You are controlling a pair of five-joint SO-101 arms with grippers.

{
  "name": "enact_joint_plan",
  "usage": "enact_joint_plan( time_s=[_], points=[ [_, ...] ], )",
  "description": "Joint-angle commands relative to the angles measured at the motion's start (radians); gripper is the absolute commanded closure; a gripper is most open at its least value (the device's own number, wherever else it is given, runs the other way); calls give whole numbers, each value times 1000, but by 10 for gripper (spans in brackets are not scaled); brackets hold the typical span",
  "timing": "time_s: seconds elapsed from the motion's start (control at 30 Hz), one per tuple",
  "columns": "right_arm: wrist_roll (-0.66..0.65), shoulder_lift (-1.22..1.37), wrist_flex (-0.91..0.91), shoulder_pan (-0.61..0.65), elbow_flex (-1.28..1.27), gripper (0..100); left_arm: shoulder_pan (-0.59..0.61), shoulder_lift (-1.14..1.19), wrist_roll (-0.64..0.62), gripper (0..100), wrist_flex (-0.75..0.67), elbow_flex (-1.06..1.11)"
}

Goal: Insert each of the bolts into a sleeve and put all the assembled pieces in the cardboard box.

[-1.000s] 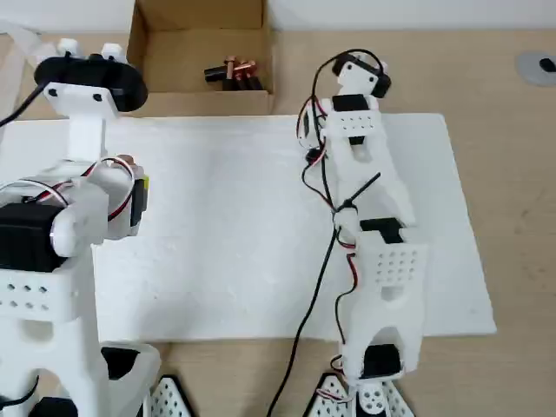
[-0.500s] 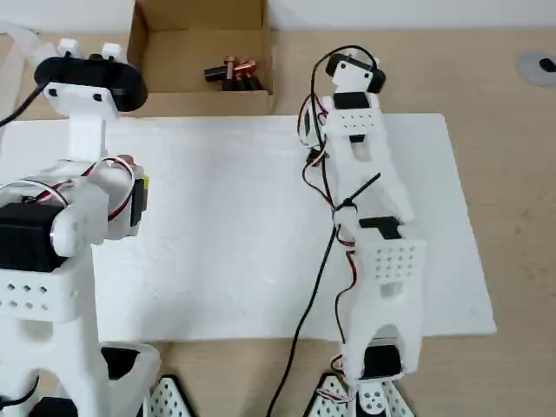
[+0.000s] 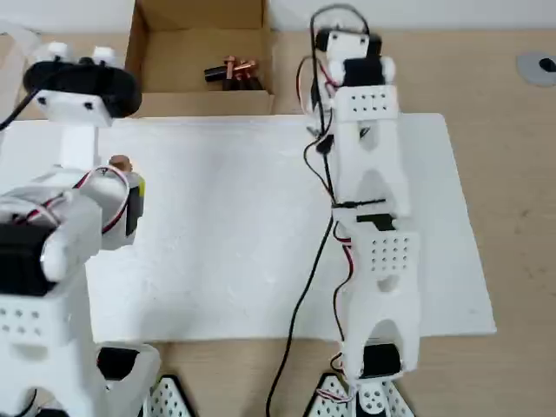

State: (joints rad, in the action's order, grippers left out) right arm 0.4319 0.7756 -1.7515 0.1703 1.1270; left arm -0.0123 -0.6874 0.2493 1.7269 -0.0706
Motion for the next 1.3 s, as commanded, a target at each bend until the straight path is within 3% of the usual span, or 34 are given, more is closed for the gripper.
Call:
enact_joint_plan(
  time_s=[0.0, 0.17, 0.33, 0.6, 0.77, 0.93, 1.13, 1.27],
  points=[
    [-75, -56, -37, 18, 219, 989, -11, -45, 3, 993, -18, -14],
    [-126, -272, -37, 18, 245, 989, -5, -87, 3, 995, -18, -14],
    [-138, -570, -37, 18, 116, 989, -5, -130, 3, 995, -49, -11],
    [-144, -1280, -31, 153, -553, 989, -5, -180, 3, 994, -140, -5],
    [-146, -1583, -21, 171, -894, 989, -5, -177, 3, 994, -176, -5],
    [-290, -1816, 3, 176, -1132, 989, -12, -179, -11, 994, -221, -5],
    [-371, -2091, 259, 176, -1554, 989, -12, -180, -235, 994, -342, -5],
    [-371, -2292, 548, 174, -1850, 989, -38, -173, -282, 994, -416, -5]
  ],
)
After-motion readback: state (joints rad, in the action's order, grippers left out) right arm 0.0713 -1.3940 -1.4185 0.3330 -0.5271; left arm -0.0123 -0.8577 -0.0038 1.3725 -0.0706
